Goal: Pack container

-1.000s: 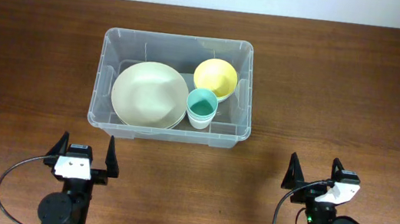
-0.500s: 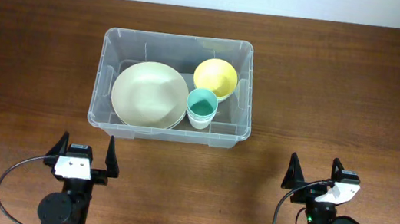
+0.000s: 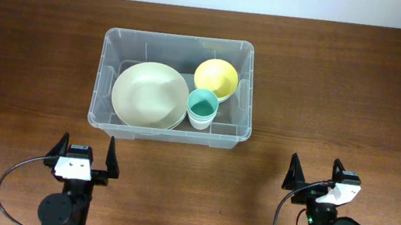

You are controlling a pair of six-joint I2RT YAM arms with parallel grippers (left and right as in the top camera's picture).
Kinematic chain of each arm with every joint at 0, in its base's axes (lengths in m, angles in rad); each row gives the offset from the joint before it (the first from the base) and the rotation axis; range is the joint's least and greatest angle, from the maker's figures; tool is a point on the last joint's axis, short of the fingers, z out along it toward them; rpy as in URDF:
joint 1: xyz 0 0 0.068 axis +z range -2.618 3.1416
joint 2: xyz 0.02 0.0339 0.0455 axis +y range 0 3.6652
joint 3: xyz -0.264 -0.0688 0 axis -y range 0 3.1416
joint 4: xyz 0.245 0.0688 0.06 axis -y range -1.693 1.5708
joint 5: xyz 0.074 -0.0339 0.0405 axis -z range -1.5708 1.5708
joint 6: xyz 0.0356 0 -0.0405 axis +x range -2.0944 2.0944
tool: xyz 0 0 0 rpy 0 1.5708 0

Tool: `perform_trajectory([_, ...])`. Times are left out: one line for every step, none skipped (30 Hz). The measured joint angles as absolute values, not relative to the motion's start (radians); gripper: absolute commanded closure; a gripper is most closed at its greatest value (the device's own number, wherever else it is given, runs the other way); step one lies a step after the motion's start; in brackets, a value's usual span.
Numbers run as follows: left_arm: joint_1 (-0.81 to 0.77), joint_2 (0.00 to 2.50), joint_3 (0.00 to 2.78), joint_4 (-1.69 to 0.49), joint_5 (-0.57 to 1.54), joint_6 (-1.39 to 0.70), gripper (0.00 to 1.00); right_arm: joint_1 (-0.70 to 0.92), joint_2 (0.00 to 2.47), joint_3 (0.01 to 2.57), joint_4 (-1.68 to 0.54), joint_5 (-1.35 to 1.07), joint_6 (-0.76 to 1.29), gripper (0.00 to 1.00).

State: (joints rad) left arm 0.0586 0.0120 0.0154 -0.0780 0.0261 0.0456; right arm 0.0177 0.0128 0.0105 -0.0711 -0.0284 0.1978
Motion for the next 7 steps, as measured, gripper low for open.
perform_trajectory([0.059,0.012,0.015,-0.078,0.027,0.046,0.0,0.018,0.013,0.01,-0.071,-0.028,0.198,0.01])
perform_trajectory([0.059,0.012,0.015,-0.078,0.027,0.046,0.01,0.018,0.013,0.01,-0.071,-0.028,0.198,0.01])
perform_trajectory([0.059,0.012,0.015,-0.078,0.027,0.046,0.01,0.018,0.013,0.01,-0.071,-0.028,0.198,0.01])
perform_trajectory([0.059,0.012,0.015,-0.078,0.027,0.046,0.01,0.018,0.013,0.01,-0.071,-0.028,0.198,0.01])
perform_trajectory([0.059,0.012,0.015,-0.078,0.027,0.046,0.01,0.018,0.013,0.01,-0.071,-0.028,0.198,0.01])
perform_trajectory([0.059,0.012,0.015,-0.078,0.027,0.046,0.0,0.018,0.013,0.01,-0.071,-0.028,0.198,0.01])
perform_trajectory([0.059,0.012,0.015,-0.078,0.027,0.046,0.01,0.018,0.013,0.01,-0.071,-0.028,0.198,0.01])
